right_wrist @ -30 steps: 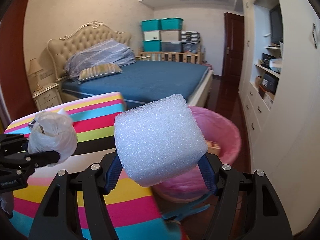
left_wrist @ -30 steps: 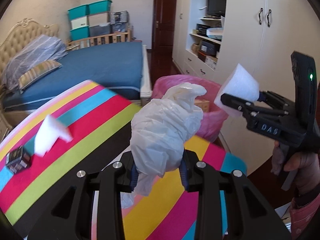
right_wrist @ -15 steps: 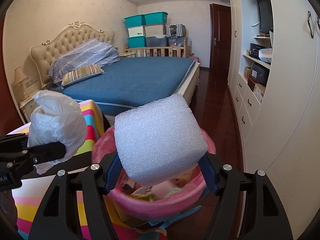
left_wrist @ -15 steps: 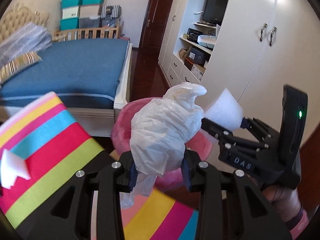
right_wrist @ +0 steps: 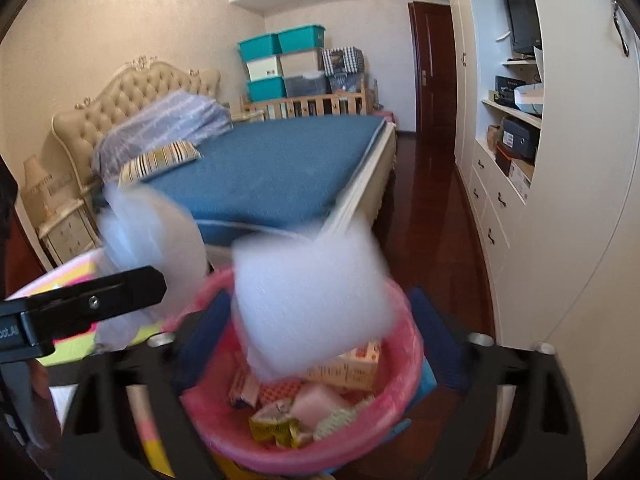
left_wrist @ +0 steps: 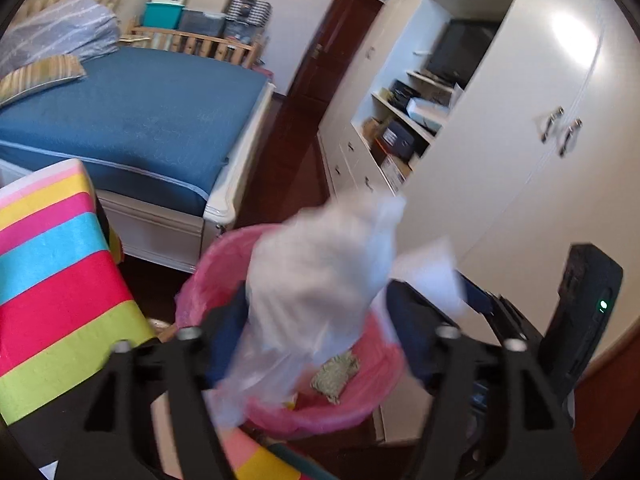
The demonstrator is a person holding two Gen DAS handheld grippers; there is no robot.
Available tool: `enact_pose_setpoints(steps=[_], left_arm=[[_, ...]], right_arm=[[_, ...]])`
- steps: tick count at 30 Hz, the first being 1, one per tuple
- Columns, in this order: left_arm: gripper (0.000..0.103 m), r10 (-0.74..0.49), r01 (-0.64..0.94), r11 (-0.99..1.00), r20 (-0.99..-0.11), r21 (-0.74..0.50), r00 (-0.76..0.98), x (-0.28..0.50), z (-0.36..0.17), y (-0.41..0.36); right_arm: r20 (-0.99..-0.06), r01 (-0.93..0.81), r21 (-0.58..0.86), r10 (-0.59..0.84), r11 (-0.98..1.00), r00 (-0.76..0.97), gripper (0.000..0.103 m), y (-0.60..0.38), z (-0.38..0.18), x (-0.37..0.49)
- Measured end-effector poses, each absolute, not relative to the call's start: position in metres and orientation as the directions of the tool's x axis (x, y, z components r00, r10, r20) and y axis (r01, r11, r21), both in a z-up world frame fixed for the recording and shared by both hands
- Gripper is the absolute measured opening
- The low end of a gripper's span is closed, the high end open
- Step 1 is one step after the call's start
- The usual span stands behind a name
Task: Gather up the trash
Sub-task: 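Open both grippers to drop the foam block and bag into the wastebasket, then move both grippers back over the table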
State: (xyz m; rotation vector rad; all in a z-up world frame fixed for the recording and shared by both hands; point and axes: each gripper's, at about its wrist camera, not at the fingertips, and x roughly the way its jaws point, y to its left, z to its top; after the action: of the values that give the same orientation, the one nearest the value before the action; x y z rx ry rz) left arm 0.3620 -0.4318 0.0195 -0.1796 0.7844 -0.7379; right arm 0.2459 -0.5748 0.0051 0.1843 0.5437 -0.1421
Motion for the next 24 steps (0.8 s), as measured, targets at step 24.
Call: enact_pose_setpoints(steps=[24], left_arm=[[0.098, -0.306, 0.396, 0.918, -0.648, -0.007, 0.698, 0.328, -0.006, -0.257]], right_arm=[[-0.557, 0.024, 0.004, -0.018, 1.000, 0.830, 0.087, -0.448, 0.001, 0.232]])
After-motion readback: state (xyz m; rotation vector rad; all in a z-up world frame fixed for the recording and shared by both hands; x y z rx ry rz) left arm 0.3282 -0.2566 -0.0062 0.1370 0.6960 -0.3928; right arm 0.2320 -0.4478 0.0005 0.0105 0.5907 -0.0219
